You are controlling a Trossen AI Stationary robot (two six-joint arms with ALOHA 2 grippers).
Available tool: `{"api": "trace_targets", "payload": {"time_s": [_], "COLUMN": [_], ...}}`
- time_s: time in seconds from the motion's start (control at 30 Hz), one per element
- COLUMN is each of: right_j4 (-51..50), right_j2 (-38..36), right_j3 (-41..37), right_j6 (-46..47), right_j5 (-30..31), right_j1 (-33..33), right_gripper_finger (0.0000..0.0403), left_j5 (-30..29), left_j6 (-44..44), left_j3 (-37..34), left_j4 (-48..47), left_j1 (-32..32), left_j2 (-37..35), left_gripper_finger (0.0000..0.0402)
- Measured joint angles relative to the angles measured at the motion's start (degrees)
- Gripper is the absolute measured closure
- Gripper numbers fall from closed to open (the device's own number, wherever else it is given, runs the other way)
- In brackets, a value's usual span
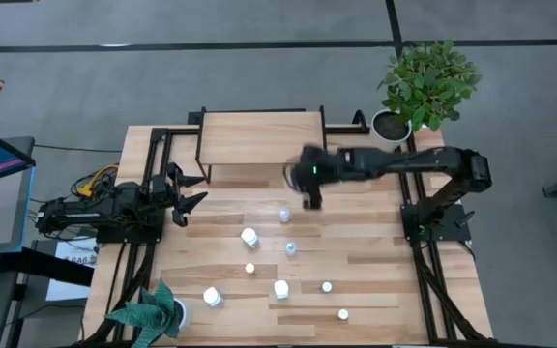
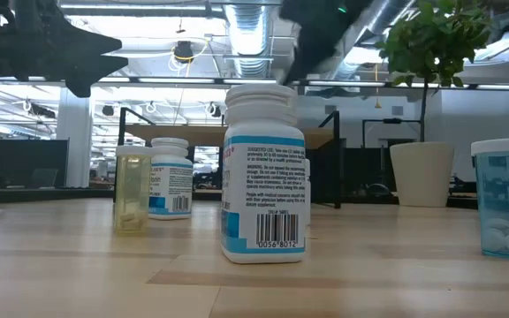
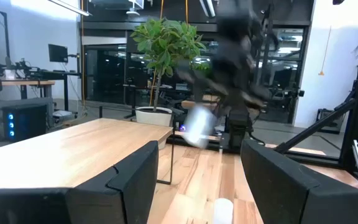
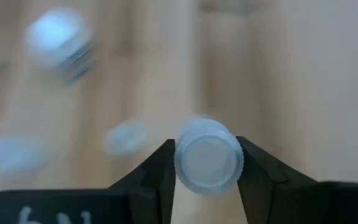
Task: Pick and place medicine bottles onto shelf by color
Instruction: Put the top right transparent pill bottle on the shelf
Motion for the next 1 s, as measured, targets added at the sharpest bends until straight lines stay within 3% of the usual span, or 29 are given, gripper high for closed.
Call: {"api": "trace_targets", "payload": {"time_s": [0.23,0.6,1.0], "right_j4": [-4.04,-22.27,-24.4], "right_j2": [8.5,31.03,36.42], "right_j3": [20.55,56.21,55.07], "right_j6": [-7.55,-9.8,-8.94], "right_j5": [1.88,-8.62,-14.13], "right_j1": [-8.01,-18.9,-25.23], "right_gripper_finger": [0.0256,0.0254,0.0251], "left_j5": [-0.03,-0.02,0.15], "left_j6": [-0.04,-0.07,-0.07], "left_j3": [-0.02,-0.04,-0.04], "left_j4": [0.08,0.09,-0.07], "left_j1": [0.01,0.0,0.0], "left_j2": [0.0,0.0,0.01], "left_gripper_finger": [0.0184,0.0184,0.0184]}}
